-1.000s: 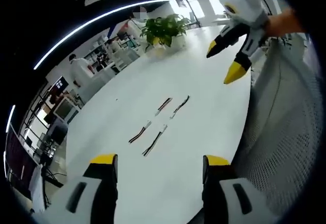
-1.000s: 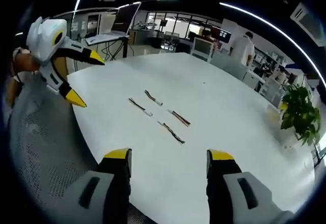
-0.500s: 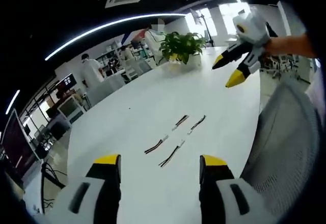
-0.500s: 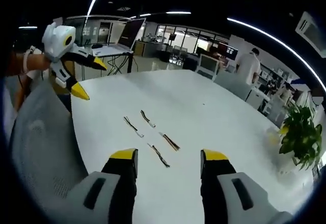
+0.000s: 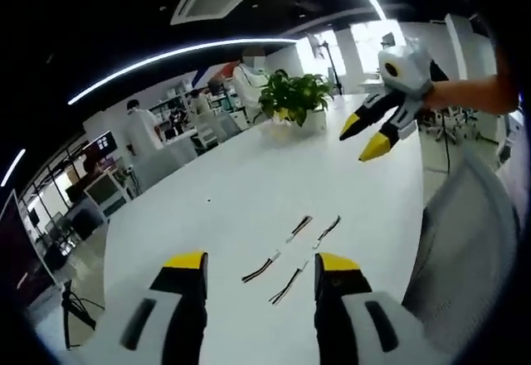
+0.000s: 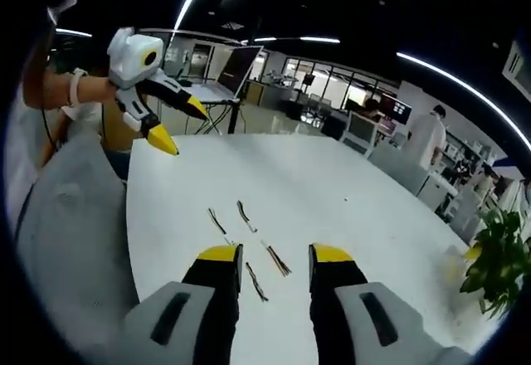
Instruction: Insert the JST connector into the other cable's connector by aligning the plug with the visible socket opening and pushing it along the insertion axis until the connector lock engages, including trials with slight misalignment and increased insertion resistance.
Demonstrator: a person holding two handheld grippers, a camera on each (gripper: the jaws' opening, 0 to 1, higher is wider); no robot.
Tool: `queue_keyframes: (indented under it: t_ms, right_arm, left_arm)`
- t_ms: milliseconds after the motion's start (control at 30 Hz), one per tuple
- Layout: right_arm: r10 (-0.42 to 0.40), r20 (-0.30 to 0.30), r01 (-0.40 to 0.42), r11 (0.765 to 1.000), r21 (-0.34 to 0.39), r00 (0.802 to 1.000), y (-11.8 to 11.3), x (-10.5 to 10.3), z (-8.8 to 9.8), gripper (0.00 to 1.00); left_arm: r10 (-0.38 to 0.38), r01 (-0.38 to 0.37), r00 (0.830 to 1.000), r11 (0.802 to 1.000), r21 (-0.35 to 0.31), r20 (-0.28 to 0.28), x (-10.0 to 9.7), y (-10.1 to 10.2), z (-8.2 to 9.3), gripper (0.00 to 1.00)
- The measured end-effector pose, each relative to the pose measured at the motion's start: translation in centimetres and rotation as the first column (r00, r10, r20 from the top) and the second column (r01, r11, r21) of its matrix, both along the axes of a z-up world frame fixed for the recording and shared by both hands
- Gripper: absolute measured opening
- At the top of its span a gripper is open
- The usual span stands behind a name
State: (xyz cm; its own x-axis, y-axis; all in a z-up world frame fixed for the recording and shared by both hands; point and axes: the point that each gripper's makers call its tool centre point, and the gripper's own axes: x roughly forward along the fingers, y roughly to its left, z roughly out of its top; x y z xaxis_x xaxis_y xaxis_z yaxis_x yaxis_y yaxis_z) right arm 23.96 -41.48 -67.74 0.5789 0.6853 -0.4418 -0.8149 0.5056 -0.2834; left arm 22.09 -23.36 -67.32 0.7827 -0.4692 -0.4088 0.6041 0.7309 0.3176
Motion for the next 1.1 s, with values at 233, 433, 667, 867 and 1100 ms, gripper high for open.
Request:
queue_keyframes:
  t_ms: [233,433,667,867,1100]
  right_arm:
    - [0.018,0.014,-0.018,0.999,0.042,1.0,0.5,1.3,1.0,0.31]
    - [0.045,0.025,-0.046,0.999,0.028,0.999,1.5,2.6,1.1,0.33]
    - [0.095,0.029,-0.096,0.995,0.028,0.995,2.5,4.1,0.8,0.3]
    - [0.13,-0.017,-0.129,0.991,0.034,0.991,3.0,5.3,-0.9,0.29]
    - [0.167,-0.061,-0.162,0.984,0.07,0.984,3.9,5.9,-2.1,0.26]
  left_arm:
    - [-0.038,0.037,0.999,0.991,-0.129,-0.001,0.8,-1.5,0.8,0.47]
    - [-0.054,0.059,0.998,0.988,-0.143,0.043,2.9,-1.6,1.8,0.42]
    - [-0.063,0.068,0.997,0.984,-0.166,0.039,4.8,-1.2,1.7,0.35]
    - [-0.154,0.161,0.984,0.983,-0.083,0.085,5.7,-1.8,0.9,0.31]
    - [-0.222,0.227,0.974,0.962,-0.155,0.05,6.1,-3.1,-0.8,0.27]
